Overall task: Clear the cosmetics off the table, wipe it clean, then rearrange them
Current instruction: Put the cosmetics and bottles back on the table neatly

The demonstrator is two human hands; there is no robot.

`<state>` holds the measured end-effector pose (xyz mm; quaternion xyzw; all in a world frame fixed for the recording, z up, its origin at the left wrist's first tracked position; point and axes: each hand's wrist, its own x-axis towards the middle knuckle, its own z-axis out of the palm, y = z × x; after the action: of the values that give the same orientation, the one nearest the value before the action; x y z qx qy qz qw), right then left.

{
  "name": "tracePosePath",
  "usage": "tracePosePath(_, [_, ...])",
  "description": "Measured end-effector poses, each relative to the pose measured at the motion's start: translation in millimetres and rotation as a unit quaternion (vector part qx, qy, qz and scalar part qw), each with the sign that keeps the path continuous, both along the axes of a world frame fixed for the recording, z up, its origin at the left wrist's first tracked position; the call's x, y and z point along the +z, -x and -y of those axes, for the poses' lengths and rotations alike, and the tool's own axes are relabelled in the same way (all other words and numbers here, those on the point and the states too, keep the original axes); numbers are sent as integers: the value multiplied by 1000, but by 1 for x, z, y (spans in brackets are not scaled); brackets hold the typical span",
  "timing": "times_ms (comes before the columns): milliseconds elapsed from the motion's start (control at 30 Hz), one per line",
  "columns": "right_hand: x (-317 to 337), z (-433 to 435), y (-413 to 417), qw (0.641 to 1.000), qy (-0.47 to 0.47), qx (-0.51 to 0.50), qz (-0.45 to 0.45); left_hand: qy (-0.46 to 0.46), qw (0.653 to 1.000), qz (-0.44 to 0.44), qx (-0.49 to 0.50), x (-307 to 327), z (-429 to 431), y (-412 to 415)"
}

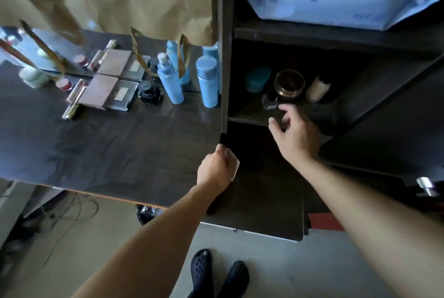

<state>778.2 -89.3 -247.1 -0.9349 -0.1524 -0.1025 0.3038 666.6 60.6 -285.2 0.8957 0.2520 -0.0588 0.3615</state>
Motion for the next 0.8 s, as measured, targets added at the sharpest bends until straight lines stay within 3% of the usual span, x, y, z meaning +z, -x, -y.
tracePosePath(133, [22,-21,-30,978,199,-4,-70,15,999,-1,43,10,-9,15])
tracePosePath(233, [25,-29,-39,965,246,2,-93,24,997,-2,67,15,-18,24])
tracePosePath(467, [22,-34,-21,987,102,24,-123,93,983,15,154,31,-54,50])
tracePosePath(567, [29,-37,7,991,51,74,-97,145,966,36,213,42,-74,63])
tracePosePath(800, [36,-86,70,964,95,224,-107,196,935,60,289,61,-137,105])
